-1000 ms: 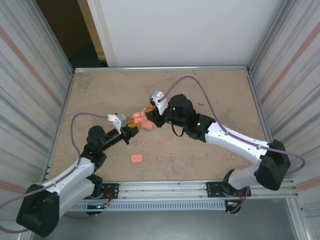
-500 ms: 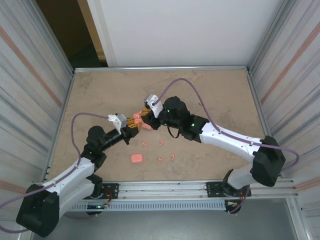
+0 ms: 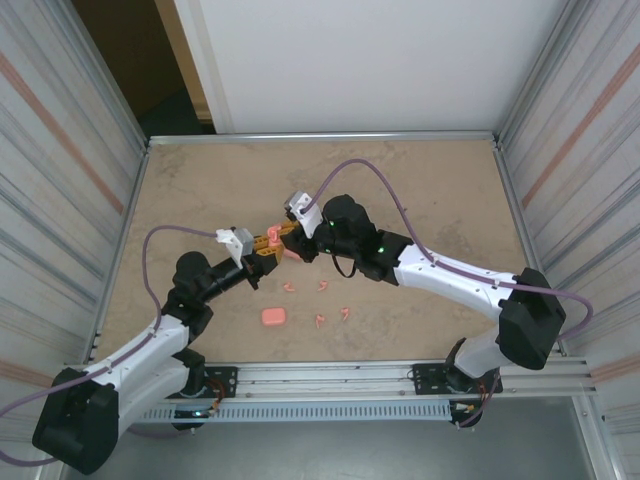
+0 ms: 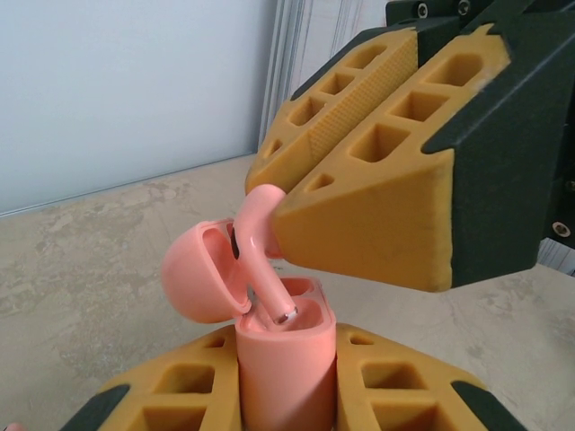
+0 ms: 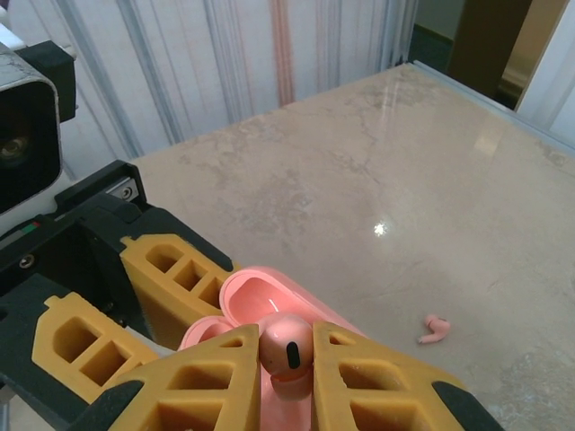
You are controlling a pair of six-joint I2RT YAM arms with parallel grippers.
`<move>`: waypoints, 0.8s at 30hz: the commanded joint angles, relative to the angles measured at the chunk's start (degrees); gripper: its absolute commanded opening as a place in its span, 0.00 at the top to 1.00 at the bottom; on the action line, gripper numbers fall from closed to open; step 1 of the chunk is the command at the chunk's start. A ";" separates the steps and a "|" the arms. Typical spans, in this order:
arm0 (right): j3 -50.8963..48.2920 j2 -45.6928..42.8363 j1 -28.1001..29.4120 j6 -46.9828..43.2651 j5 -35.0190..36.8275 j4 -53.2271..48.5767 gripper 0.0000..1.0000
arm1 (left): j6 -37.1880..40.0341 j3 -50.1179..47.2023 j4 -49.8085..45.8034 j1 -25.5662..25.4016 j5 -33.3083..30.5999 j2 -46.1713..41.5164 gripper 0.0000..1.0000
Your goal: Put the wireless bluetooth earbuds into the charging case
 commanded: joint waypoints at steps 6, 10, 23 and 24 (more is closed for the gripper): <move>1.59 0.37 0.72 -1.22 -2.76 -1.18 0.81 | -0.23 1.76 2.53 -0.45 0.80 -0.30 1.00; 1.68 0.27 0.63 -1.42 -3.34 -1.97 0.81 | -0.44 1.75 3.07 -0.39 0.85 -0.56 1.00; 2.82 -0.34 0.63 -1.00 -7.28 -3.82 0.74 | -0.44 1.74 4.79 -0.56 1.56 -1.00 1.00; 3.04 -0.47 0.61 -1.03 -7.34 -4.00 0.73 | -0.45 1.74 4.93 -0.54 1.56 -1.04 1.00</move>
